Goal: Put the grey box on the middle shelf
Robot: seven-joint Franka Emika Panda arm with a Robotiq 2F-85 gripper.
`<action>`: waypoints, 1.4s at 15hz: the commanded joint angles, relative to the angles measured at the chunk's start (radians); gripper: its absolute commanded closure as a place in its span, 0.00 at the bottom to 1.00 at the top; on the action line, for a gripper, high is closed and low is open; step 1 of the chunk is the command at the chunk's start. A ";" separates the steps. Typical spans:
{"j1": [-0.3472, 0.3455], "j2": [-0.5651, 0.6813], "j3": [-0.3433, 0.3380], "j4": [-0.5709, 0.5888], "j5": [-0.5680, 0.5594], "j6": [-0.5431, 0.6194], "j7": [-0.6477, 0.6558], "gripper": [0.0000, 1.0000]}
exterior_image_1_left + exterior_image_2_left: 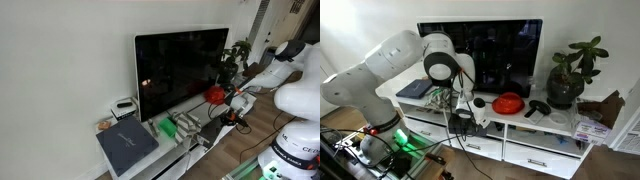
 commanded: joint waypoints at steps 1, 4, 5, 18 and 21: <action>-0.017 0.059 0.011 0.054 -0.038 0.015 0.037 0.99; -0.035 0.090 0.025 0.080 -0.039 0.018 0.037 0.99; -0.036 0.097 0.027 0.087 -0.039 0.024 0.038 0.99; -0.084 0.033 0.037 0.044 -0.079 -0.044 0.026 0.13; -0.110 -0.014 0.031 0.003 -0.107 -0.092 -0.006 0.05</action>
